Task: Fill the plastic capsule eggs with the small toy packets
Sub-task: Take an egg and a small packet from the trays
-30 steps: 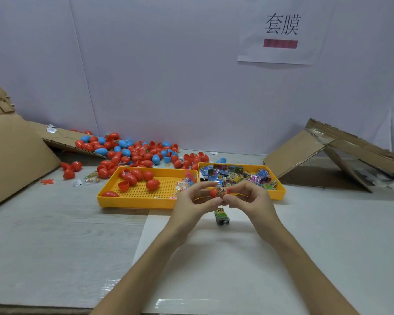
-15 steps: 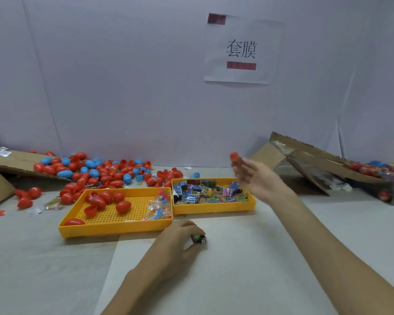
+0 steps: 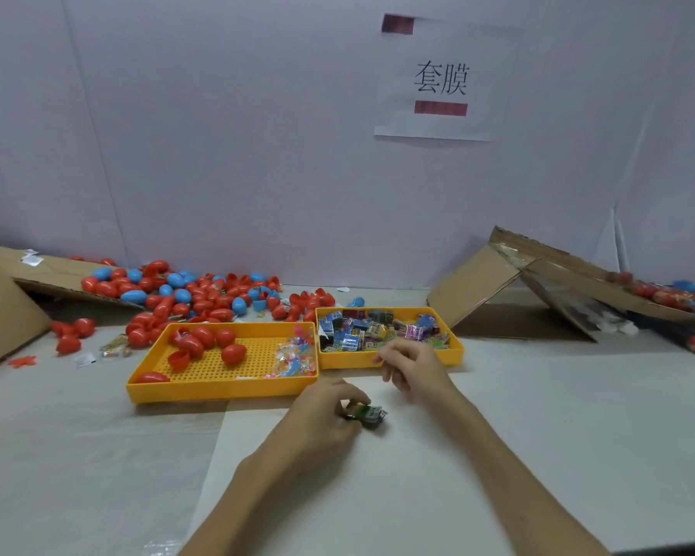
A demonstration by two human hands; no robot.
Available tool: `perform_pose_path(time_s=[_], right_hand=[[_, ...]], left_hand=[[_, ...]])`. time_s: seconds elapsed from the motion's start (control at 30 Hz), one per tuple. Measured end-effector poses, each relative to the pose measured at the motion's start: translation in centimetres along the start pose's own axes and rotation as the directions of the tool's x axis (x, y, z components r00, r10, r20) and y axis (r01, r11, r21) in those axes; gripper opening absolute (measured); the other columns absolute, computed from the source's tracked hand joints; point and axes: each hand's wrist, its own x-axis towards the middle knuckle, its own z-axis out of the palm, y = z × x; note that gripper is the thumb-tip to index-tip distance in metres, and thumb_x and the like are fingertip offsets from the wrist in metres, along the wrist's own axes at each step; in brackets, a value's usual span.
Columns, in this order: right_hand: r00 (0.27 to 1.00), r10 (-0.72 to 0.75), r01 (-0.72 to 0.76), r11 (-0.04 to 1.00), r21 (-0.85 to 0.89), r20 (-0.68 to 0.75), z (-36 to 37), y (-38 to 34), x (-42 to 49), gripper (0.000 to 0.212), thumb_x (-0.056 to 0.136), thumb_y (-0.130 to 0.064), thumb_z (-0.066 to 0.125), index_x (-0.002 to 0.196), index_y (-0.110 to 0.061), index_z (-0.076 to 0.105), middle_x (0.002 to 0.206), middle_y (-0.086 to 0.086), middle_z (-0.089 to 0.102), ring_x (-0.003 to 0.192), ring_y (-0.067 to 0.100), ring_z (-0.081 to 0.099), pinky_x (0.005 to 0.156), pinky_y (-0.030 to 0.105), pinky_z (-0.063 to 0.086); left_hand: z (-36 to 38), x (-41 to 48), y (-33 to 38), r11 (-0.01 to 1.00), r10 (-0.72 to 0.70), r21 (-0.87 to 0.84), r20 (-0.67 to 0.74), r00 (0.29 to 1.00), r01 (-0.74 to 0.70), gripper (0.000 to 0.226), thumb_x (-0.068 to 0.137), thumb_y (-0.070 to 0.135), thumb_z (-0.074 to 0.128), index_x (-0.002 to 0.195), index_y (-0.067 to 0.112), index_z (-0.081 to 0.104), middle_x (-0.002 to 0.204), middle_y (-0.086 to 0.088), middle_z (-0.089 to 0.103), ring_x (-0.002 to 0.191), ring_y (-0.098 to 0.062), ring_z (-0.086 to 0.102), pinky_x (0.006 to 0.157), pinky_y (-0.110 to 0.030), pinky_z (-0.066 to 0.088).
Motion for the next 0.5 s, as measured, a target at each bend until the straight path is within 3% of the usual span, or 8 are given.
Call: perform_pose_path(time_s=[0.07, 0.27, 0.5], right_hand=[[0.999, -0.015, 0.019, 0.994, -0.107, 0.043, 0.6, 0.7, -0.6, 0.028, 0.100, -0.024, 0.062, 0.074, -0.017, 0.071, 0.061, -0.001, 0.063, 0.045, 0.009, 0.051, 0.046, 0.022, 0.041], [0.988, -0.025, 0.055, 0.979, -0.194, 0.154, 1.1, 1.0, -1.4, 0.017, 0.083, -0.039, 0.079, 0.080, -0.023, 0.073, 0.073, -0.004, 0.072, 0.062, 0.003, 0.060, 0.058, 0.018, 0.047], [0.981, -0.006, 0.041, 0.983, -0.181, 0.192, 0.7, 1.3, -1.2, 0.008, 0.081, -0.022, 0.084, 0.081, -0.023, 0.076, 0.078, 0.003, 0.072, 0.070, 0.011, 0.063, 0.068, 0.032, 0.052]], left_hand=[[0.1, 0.1, 0.0, 0.999, -0.022, 0.023, -0.021, 1.000, 0.023, 0.030, 0.087, 0.018, 0.073, 0.117, 0.025, 0.071, 0.104, 0.010, 0.061, 0.083, -0.005, 0.054, 0.072, -0.009, 0.039], [0.5, 0.2, 0.0, 0.997, -0.068, 0.028, -0.084, 0.994, 0.070, 0.036, 0.088, 0.026, 0.075, 0.124, 0.025, 0.068, 0.108, 0.006, 0.061, 0.083, -0.006, 0.053, 0.072, -0.016, 0.041], [0.6, 0.2, 0.0, 0.995, -0.097, 0.015, -0.095, 0.991, 0.099, 0.031, 0.089, 0.028, 0.076, 0.119, 0.024, 0.073, 0.101, 0.006, 0.059, 0.082, -0.008, 0.054, 0.072, -0.021, 0.047]])
